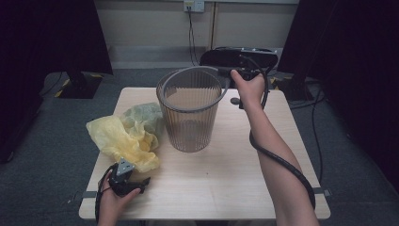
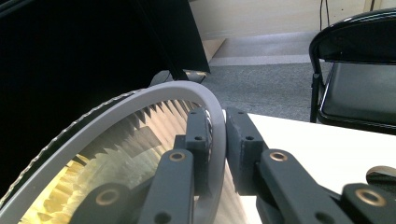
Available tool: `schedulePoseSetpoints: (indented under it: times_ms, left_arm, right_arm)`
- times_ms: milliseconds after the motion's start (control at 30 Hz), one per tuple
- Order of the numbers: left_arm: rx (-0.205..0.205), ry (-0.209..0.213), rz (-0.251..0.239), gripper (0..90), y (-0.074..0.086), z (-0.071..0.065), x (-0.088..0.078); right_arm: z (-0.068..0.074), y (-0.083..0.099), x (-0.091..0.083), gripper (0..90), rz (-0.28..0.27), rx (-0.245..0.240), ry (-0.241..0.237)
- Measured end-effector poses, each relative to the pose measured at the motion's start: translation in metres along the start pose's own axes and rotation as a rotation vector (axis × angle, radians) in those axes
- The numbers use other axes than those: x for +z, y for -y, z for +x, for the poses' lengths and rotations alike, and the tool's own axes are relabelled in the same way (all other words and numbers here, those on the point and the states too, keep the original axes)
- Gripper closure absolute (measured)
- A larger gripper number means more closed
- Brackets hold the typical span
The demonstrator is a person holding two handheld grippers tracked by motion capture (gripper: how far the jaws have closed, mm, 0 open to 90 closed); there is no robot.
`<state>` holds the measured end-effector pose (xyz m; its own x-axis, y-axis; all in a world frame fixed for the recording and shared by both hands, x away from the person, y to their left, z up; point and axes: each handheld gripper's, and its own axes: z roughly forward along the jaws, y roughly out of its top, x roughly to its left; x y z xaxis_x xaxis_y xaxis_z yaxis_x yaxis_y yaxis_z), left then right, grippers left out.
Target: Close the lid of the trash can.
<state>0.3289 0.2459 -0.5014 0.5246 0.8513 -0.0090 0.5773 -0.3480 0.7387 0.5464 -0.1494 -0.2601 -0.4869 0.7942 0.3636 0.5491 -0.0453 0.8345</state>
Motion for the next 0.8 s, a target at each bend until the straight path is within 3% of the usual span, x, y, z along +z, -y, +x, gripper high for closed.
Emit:
schedulePoseSetpoints:
  times_ms: [167, 300, 400, 567, 800]
  left_arm:
    - [0.0, 0.0, 0.0, 14.2, 0.0, 0.0, 0.0]
    - [0.0, 0.0, 0.0, 14.2, 0.0, 0.0, 0.0]
    - [0.0, 0.0, 0.0, 14.2, 0.0, 0.0, 0.0]
    - [0.0, 0.0, 0.0, 14.2, 0.0, 0.0, 0.0]
    - [-0.001, 0.001, 0.001, 14.2, 0.0, 0.0, 0.0]
  right_arm:
    - [0.004, 0.002, 0.003, 75.4, 0.008, -0.017, -0.005]
    - [0.007, 0.003, 0.001, 58.9, 0.005, -0.046, -0.007]
    - [0.01, 0.002, -0.005, 51.8, 0.002, -0.055, -0.009]
    - [0.017, 0.002, -0.02, 49.6, 0.021, -0.081, -0.017]
    - [0.022, 0.009, -0.038, 53.3, 0.05, -0.116, -0.017]
